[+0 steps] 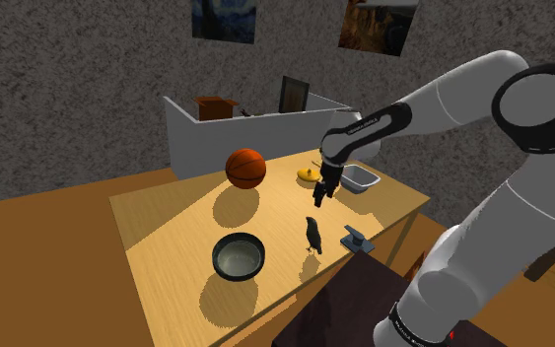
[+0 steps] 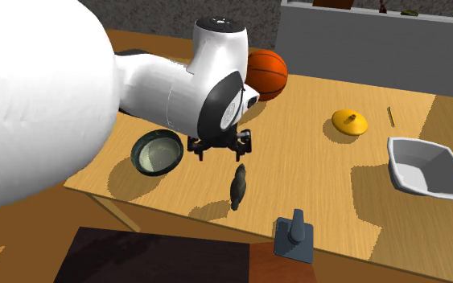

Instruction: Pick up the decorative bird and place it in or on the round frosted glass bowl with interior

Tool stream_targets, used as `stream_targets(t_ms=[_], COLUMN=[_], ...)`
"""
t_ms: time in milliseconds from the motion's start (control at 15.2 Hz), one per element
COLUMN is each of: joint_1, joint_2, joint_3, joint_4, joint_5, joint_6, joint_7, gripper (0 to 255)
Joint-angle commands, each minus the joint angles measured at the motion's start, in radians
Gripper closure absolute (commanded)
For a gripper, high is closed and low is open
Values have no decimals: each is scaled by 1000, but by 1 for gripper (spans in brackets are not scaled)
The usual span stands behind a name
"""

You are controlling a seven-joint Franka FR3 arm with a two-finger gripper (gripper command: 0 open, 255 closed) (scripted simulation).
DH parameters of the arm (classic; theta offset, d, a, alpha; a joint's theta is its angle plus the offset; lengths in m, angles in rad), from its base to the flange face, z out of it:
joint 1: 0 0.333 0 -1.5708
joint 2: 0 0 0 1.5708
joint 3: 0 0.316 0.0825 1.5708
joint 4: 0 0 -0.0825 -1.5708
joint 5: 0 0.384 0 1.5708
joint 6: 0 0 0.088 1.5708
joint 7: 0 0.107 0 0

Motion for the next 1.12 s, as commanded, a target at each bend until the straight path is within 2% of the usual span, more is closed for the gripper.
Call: stream_targets(t_ms=[0, 396, 660, 1056], joint_1=[2, -16, -69, -97], joint_2=[89, 345, 515, 598], joint_3=[-21, -38, -2, 35], joint_4=[17, 99, 181, 197], joint_5=[36, 199, 314, 369], joint_6=[64, 199, 257, 318], joint_7=[-40, -189, -288, -328], gripper=[0, 0, 0, 0])
